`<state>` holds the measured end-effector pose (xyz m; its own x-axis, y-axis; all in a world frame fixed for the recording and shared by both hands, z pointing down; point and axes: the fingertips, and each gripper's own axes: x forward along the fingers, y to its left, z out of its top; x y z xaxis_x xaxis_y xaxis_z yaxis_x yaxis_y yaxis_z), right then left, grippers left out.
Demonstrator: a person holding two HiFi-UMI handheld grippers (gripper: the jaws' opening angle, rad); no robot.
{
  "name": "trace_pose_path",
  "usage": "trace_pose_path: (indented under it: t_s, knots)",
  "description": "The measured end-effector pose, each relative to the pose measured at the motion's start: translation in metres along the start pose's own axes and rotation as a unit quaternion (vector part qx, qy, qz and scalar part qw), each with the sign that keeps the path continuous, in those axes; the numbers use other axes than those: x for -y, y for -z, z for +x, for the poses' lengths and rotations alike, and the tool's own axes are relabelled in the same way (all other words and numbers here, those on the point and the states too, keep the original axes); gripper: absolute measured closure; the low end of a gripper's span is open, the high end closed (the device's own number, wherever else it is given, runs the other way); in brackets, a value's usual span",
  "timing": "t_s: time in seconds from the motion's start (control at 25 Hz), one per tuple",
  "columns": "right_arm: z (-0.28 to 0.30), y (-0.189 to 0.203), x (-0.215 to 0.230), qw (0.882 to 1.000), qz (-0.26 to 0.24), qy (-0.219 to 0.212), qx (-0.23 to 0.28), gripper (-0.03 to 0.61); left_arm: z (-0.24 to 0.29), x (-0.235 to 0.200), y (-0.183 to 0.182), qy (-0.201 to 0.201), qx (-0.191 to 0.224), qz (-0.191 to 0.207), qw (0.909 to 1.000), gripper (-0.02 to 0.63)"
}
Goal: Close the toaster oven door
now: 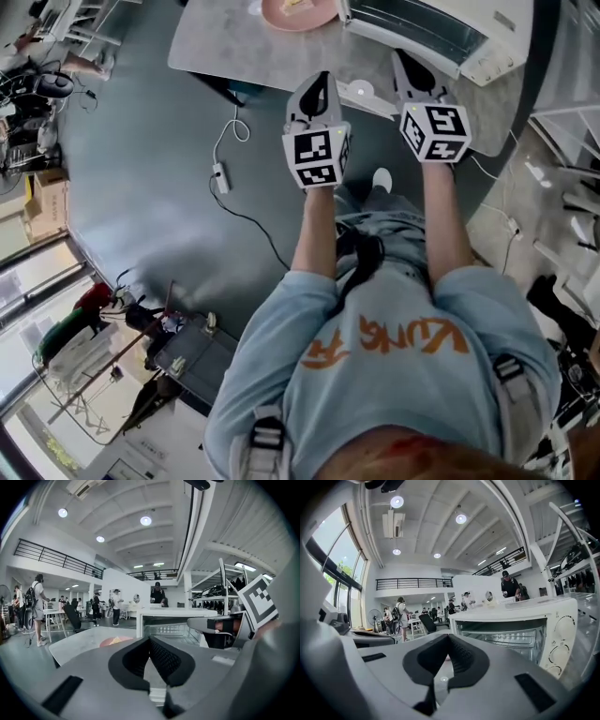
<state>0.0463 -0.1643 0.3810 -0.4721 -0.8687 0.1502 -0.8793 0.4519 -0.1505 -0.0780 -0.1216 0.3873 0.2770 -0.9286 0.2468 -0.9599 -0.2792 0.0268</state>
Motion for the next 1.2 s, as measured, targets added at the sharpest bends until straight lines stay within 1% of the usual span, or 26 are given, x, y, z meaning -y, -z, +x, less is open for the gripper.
trace_pose_path:
  t_s: [0.12,0.28,0.36,0.48,0.6,0.64,0.8,0.88,1.04,1.2]
  knots:
    - [0.006,0.001,0.016,1.000,-0.009,0.016,-0.008,0.580,0.019,-0.006,0.001,0.012,-0.002,-0.004,0.9999,0.611]
    - [-0.001,-0.007,0.061,0.998,0.001,0.063,-0.011,0.580,0.041,-0.014,-0.003,0.027,-0.005,-0.007,0.9996,0.612]
    - [-0.006,-0.007,0.075,0.997,0.003,0.079,-0.013,0.580,0.049,-0.014,0.001,0.037,-0.014,-0.004,0.9992,0.612]
    - [-0.004,0.006,0.081,0.996,0.008,0.089,-0.027,0.580,0.059,-0.010,0.015,0.055,-0.037,0.013,0.9977,0.612]
    - [-0.002,0.025,0.078,0.995,0.010,0.090,-0.044,0.580,0.064,-0.002,0.034,0.083,-0.062,0.028,0.9942,0.612]
    - [-0.002,0.032,0.077,0.995,0.012,0.091,-0.050,0.580,0.065,-0.001,0.040,0.090,-0.069,0.026,0.9933,0.611]
    - [-0.004,0.059,0.081,0.992,0.029,0.100,-0.069,0.580,0.075,-0.003,0.061,0.096,-0.082,-0.013,0.9920,0.612]
    - [-0.008,0.072,0.080,0.991,0.040,0.093,-0.083,0.580,0.077,0.000,0.074,0.110,-0.099,-0.006,0.9890,0.612]
    - [-0.014,0.099,0.065,0.990,0.047,0.062,-0.117,0.580,0.075,0.009,0.100,0.153,-0.138,0.036,0.9778,0.611]
    - [-0.020,0.124,0.052,0.987,0.038,0.060,-0.147,0.580,0.073,0.014,0.121,0.190,-0.163,0.072,0.9655,0.612]
